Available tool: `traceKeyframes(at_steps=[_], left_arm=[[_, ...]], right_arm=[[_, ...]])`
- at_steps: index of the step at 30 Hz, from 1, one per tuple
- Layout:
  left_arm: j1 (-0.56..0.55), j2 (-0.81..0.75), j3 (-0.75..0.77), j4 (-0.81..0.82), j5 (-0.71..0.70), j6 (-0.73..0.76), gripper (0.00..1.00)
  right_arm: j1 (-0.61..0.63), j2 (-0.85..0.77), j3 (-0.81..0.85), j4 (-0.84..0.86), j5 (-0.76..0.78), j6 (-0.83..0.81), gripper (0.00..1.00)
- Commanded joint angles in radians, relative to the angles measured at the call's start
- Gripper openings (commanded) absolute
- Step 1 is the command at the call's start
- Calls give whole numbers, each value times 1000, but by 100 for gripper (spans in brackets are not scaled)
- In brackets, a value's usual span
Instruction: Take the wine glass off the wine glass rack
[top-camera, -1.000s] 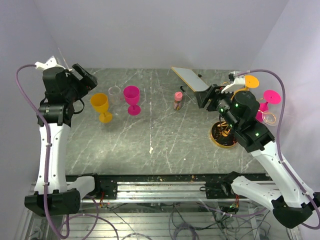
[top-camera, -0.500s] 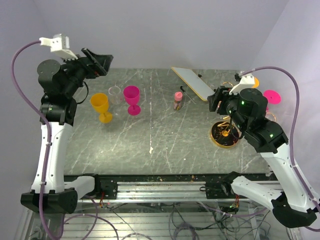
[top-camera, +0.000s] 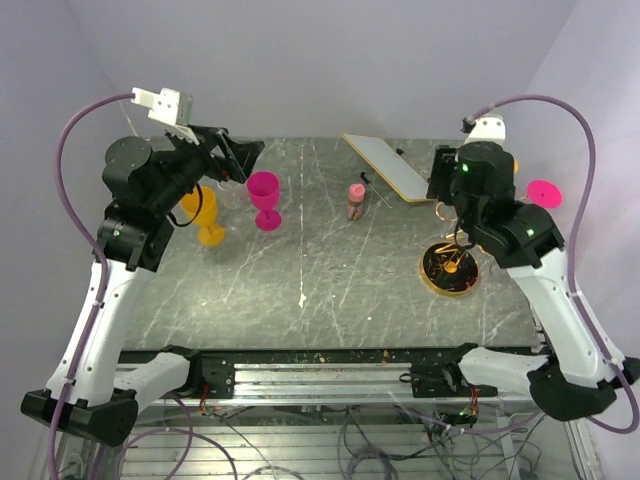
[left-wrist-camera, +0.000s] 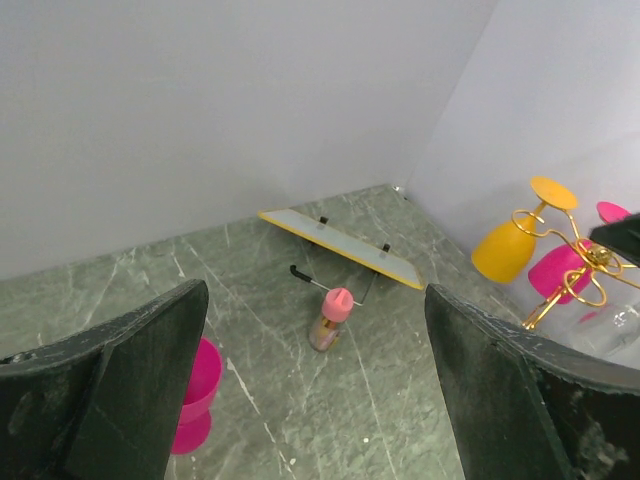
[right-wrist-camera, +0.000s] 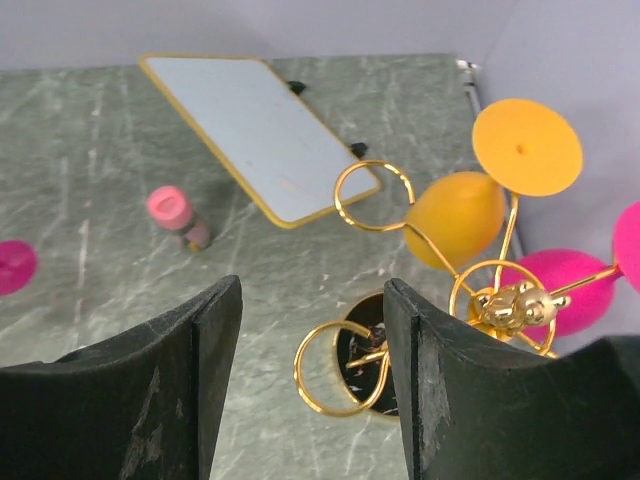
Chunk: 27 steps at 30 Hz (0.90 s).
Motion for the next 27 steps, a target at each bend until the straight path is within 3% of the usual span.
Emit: traceKeyframes(at_steps=[1,6,13,27], left_arm=[[-56,-31,-18,0,-73,74,100],[-113,-46,-26,-9,-138,96,99],[-170,-71,-50,-1,-206,123,99],[-195,-68,-63,7,-234,129,99]], right_arm=[[-2,76,62,-39,181,-35,58],[-45,149,100,28,256,-85,58],[-297,329,270,-68,175,-78,58],[-380,514,372,-155,166,-114,58]])
